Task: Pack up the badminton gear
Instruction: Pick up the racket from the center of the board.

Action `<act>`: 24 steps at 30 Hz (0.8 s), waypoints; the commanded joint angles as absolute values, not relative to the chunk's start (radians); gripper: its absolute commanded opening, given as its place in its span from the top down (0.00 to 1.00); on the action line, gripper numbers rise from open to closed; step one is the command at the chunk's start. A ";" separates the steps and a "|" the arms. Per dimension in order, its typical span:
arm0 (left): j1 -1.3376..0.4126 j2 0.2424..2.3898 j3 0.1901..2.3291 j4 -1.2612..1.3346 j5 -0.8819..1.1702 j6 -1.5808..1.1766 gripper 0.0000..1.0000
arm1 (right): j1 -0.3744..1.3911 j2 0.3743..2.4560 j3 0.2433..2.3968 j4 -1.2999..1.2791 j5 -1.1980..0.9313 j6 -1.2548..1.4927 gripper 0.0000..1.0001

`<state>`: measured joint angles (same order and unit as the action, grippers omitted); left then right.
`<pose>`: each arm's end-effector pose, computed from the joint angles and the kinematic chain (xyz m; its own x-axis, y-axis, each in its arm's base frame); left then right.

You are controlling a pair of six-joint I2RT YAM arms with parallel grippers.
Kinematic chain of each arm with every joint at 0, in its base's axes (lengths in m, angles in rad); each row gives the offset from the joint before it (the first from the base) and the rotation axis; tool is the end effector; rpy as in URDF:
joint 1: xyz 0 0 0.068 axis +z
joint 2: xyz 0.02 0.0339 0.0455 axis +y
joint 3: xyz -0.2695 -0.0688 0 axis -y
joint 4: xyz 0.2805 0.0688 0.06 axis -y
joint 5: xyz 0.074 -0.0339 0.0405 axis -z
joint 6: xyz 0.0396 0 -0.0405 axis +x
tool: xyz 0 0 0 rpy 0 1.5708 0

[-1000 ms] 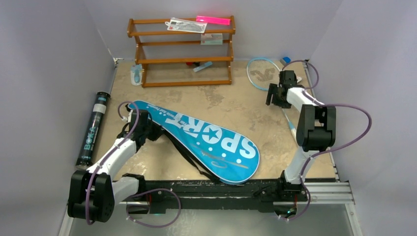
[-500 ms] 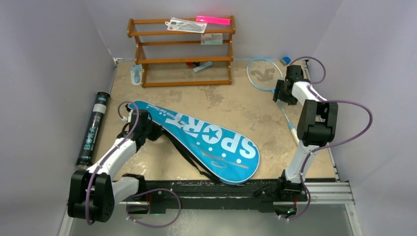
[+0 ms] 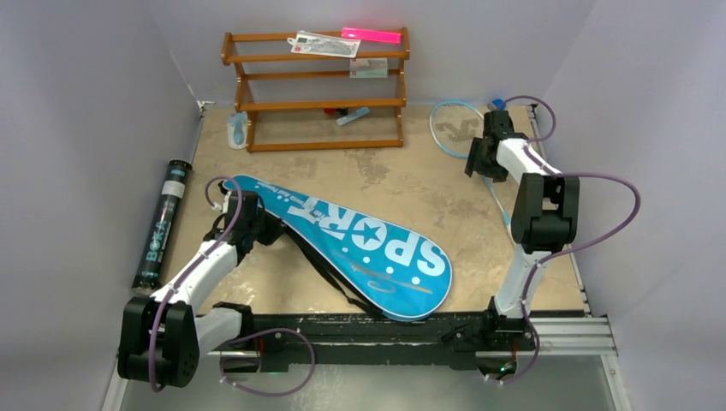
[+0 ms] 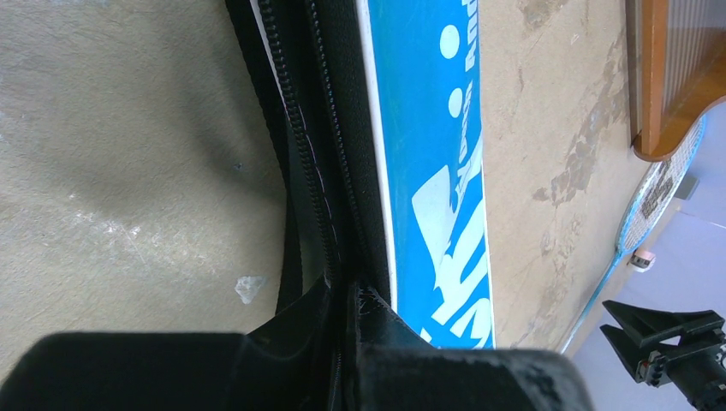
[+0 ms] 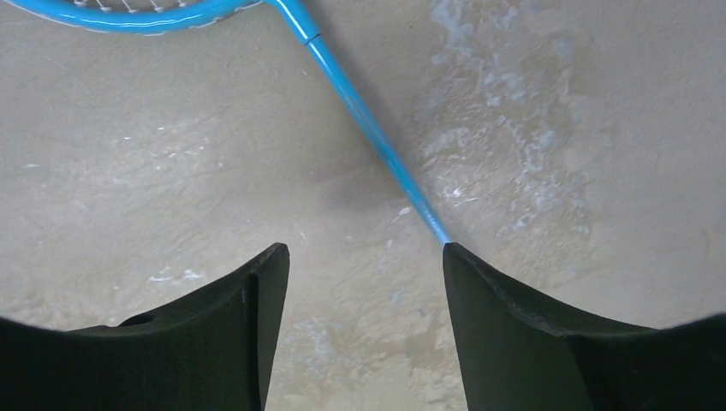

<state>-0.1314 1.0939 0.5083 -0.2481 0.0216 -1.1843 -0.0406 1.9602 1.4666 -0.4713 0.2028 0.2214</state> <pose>0.2374 -0.0322 0.1638 -0.4114 -0.8797 -0.2385 -0.6251 0.4627 -0.6286 0.4613 -0.0267 0.1901 -0.7674 0.2464 -0.5920 0.3310 0.9429 -0.0365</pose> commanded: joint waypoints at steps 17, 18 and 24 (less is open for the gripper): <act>-0.133 1.077 0.517 -0.199 0.043 -1.167 1.00 | -0.092 2.075 1.495 -0.410 0.083 0.348 0.48; -0.133 1.083 0.515 -0.195 0.052 -1.171 1.00 | -0.088 2.062 1.475 -0.391 0.060 0.337 0.54; -0.133 1.098 0.494 -0.170 0.076 -1.179 1.00 | -0.035 1.991 1.363 -0.331 0.002 0.337 0.94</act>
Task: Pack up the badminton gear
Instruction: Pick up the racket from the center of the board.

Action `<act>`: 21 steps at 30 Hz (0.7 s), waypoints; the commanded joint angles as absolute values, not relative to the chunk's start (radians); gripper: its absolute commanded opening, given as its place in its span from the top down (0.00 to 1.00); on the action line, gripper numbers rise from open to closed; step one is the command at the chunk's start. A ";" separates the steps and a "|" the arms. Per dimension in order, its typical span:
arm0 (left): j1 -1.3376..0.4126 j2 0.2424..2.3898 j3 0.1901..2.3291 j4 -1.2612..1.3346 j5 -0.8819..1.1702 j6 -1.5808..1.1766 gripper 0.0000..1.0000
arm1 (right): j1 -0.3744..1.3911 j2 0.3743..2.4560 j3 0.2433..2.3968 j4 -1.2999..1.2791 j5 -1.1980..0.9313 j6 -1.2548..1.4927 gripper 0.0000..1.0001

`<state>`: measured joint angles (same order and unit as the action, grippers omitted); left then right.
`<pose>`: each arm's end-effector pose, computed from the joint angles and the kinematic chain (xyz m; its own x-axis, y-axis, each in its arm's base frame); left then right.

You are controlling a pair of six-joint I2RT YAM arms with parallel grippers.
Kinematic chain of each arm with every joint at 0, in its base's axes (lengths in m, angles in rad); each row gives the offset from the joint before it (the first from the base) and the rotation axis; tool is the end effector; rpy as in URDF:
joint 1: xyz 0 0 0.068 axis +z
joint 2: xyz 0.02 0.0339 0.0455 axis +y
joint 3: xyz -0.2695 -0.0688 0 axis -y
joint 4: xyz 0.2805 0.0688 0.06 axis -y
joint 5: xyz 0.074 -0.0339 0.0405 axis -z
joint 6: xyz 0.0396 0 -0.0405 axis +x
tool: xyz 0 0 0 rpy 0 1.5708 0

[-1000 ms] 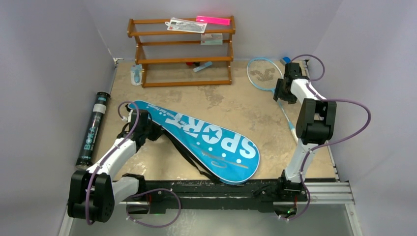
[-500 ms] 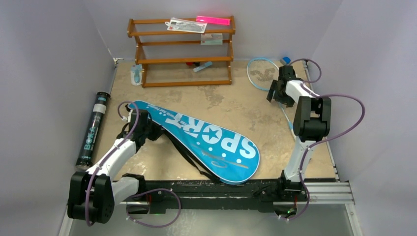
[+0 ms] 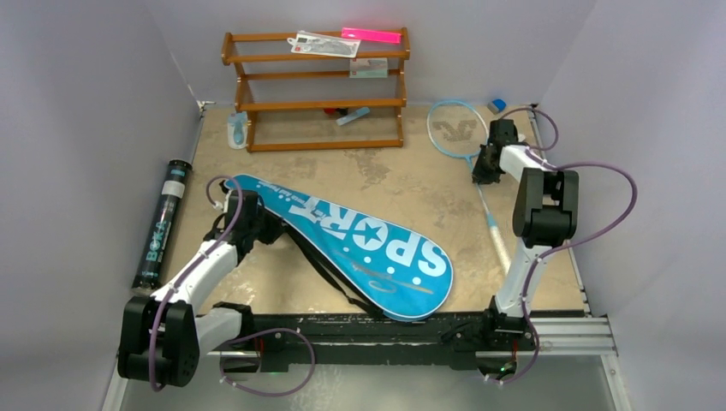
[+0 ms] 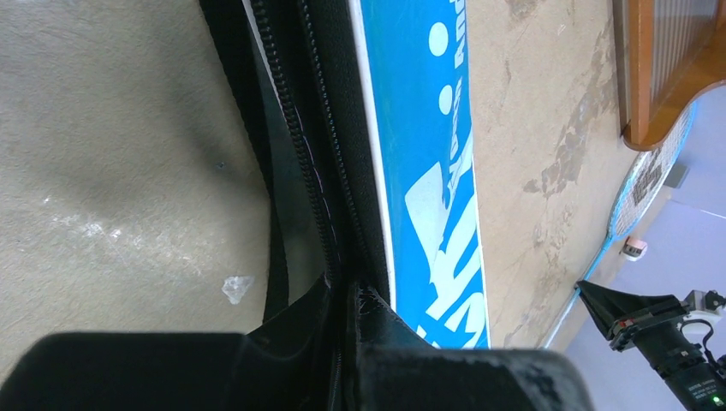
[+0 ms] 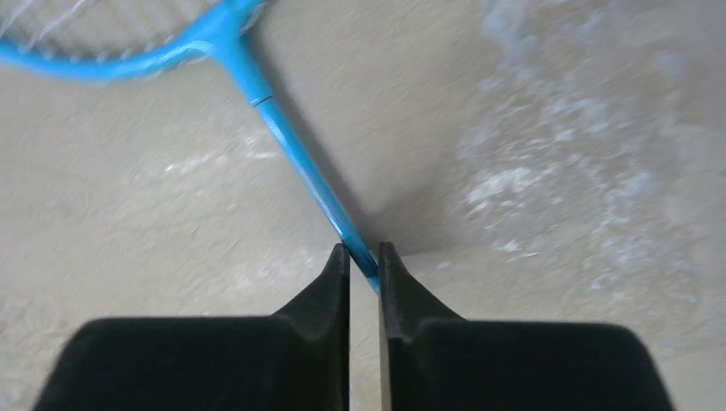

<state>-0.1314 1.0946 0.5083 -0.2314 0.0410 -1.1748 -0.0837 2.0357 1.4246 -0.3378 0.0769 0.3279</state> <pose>0.2387 -0.0332 0.1649 -0.4254 -0.8736 -0.2362 -0.6061 0.4689 -0.6425 0.4692 -0.0424 0.1504 -0.7256 0.3831 -0.5716 0.3820 0.9152 0.1285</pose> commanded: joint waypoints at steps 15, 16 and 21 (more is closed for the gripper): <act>-0.193 1.163 0.477 -0.155 0.031 -1.202 0.96 | 0.097 1.733 1.365 -0.398 -0.054 0.306 1.00; -0.201 1.167 0.468 -0.146 0.019 -1.210 0.95 | 0.101 1.716 1.371 -0.411 -0.062 0.304 1.00; -0.280 1.212 0.440 -0.047 -0.034 -1.262 0.87 | 0.110 1.610 1.327 -0.420 -0.188 0.345 1.00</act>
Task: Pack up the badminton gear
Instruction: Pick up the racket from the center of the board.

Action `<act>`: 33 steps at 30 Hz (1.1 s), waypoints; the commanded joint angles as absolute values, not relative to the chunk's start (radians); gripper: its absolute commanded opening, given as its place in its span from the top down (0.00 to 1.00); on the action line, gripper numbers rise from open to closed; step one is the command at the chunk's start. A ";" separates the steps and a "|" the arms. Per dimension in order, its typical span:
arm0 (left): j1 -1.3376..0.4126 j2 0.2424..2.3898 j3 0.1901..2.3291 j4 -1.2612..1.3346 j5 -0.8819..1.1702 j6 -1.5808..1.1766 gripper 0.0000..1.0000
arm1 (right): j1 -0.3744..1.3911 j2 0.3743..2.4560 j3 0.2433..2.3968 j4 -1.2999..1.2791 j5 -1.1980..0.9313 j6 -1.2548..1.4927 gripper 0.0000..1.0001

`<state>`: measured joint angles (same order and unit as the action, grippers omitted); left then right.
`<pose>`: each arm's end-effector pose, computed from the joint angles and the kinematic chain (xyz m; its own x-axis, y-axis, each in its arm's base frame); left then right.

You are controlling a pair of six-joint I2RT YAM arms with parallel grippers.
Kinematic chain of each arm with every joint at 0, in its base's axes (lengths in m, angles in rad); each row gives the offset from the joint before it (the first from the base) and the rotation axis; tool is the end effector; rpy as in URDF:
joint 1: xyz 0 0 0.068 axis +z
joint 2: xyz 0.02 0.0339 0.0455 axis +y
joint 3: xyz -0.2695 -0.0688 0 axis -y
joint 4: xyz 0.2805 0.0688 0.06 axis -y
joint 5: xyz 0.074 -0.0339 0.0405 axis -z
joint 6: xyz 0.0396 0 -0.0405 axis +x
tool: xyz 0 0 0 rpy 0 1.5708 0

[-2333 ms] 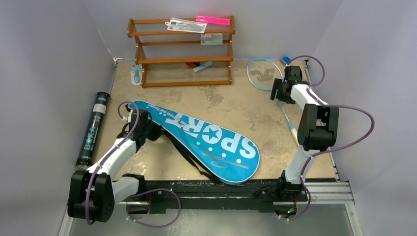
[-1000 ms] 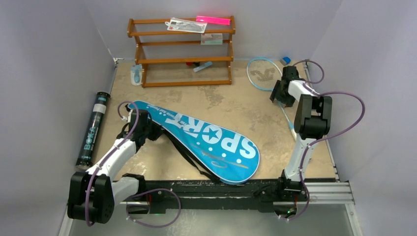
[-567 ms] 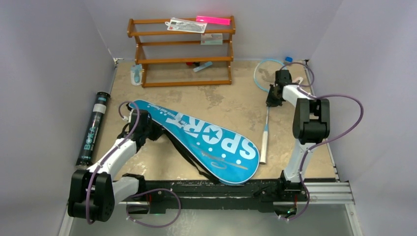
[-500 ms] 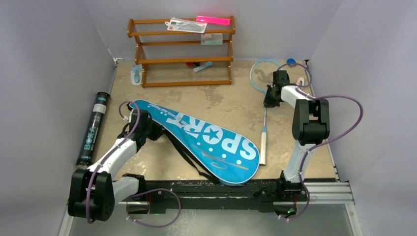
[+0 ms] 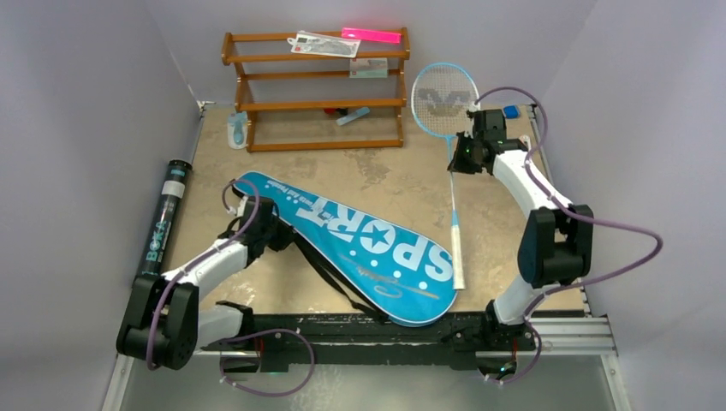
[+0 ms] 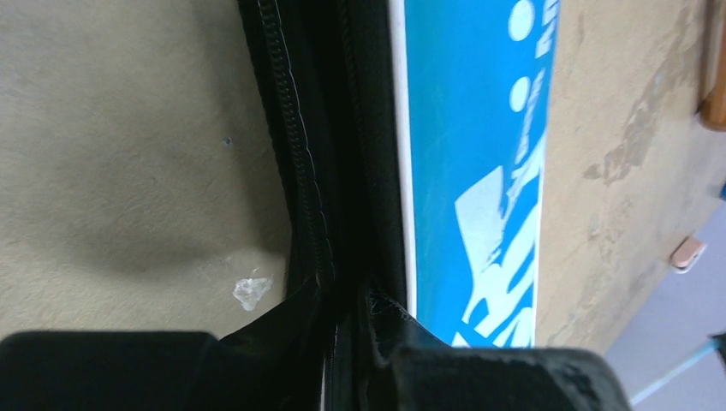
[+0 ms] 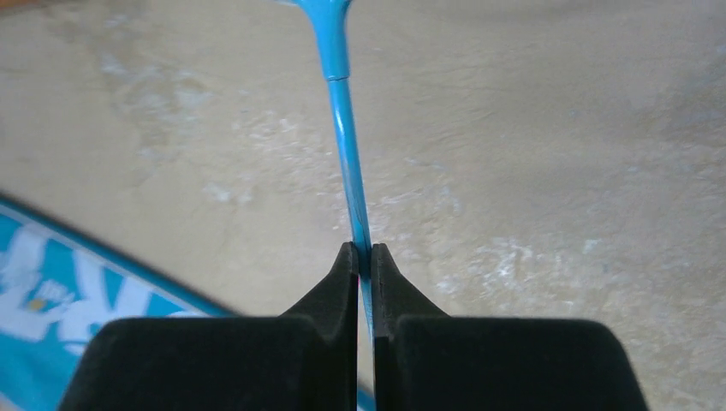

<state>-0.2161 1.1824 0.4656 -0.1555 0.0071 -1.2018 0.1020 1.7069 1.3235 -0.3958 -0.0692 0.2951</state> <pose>0.2362 -0.0521 0.1369 -0.4739 -0.8508 -0.2269 -0.6187 0.5051 -0.6017 0.4174 0.0455 0.2515 -0.7126 0.2187 -0.6666 0.0593 0.9655 0.2534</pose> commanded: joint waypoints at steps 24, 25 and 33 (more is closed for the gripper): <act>-0.387 0.904 0.802 -0.470 0.100 -0.692 0.25 | 0.146 1.232 1.163 -0.070 -0.567 0.684 1.00; -0.388 0.900 0.827 -0.441 0.189 -0.648 0.25 | 0.148 1.220 1.142 -0.032 -0.584 0.710 1.00; -0.460 0.965 0.846 0.154 0.607 -0.738 0.23 | 0.202 1.169 1.050 0.182 -0.651 0.848 1.00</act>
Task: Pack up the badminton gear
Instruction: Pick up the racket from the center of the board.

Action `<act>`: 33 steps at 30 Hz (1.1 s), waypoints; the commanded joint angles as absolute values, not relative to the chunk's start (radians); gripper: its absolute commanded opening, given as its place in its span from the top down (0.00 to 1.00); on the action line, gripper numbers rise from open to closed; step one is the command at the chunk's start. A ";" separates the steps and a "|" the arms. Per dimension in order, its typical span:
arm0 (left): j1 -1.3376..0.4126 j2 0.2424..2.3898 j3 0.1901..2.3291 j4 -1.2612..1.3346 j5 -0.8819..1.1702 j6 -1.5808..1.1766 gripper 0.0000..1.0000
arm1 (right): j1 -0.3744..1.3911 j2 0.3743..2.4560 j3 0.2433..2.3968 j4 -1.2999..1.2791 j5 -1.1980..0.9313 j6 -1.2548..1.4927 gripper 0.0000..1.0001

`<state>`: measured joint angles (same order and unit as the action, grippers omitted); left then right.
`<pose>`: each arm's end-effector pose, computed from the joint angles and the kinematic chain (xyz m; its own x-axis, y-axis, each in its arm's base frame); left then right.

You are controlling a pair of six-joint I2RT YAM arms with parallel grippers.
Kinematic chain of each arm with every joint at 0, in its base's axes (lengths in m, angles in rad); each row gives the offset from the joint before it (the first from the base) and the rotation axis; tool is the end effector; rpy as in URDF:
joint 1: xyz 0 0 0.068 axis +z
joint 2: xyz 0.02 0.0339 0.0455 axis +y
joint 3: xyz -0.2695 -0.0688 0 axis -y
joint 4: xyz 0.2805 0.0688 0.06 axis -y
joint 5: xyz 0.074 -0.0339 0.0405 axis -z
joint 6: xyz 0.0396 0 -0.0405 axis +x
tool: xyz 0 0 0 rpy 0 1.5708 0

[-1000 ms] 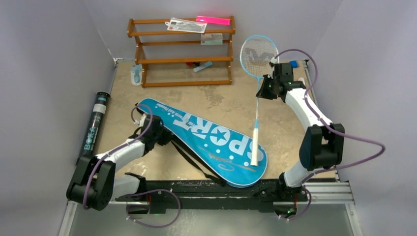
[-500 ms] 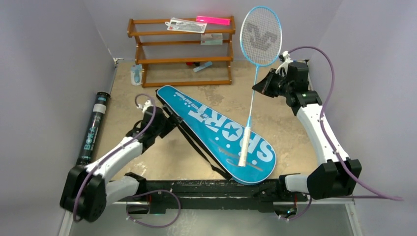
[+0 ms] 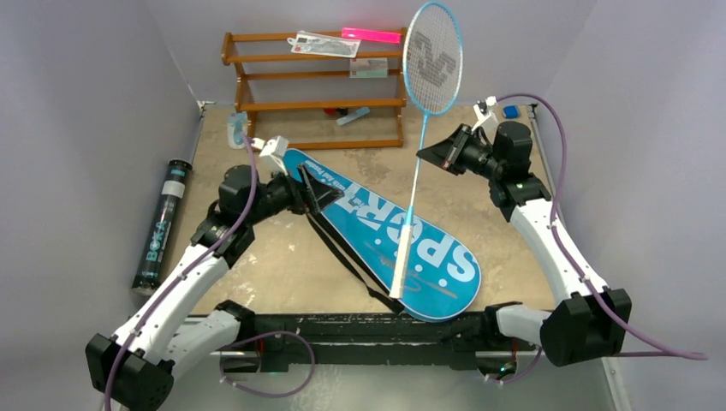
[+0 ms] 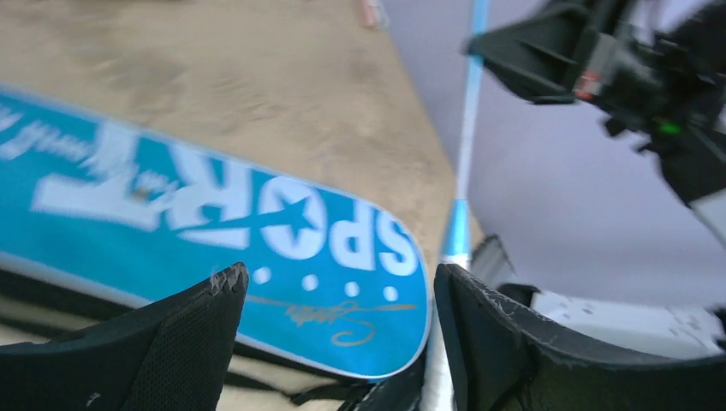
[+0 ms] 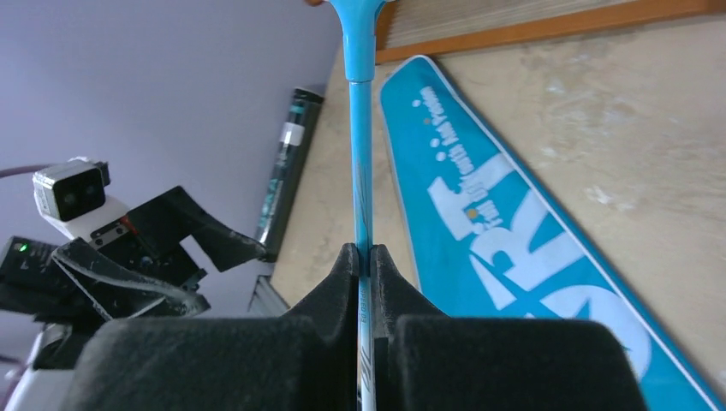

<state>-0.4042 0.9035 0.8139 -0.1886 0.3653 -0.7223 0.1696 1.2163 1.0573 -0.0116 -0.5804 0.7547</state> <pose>0.2194 -0.1092 0.3294 -0.6411 -0.3974 -0.6566 0.3456 0.6144 -0.7093 0.3102 0.0752 0.3629 -0.5835 0.4813 -0.6541 -0.3762 0.5536 0.7429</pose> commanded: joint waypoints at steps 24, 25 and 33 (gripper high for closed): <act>-0.643 1.423 1.149 0.440 0.726 -0.760 0.55 | 0.292 1.140 0.952 0.496 -0.708 0.977 1.00; -0.645 1.427 1.150 0.440 0.724 -0.759 0.58 | 0.295 1.144 0.950 0.503 -0.708 0.982 1.00; -0.647 1.457 1.186 0.423 0.714 -0.747 1.00 | 0.332 1.147 0.949 0.515 -0.688 0.980 1.00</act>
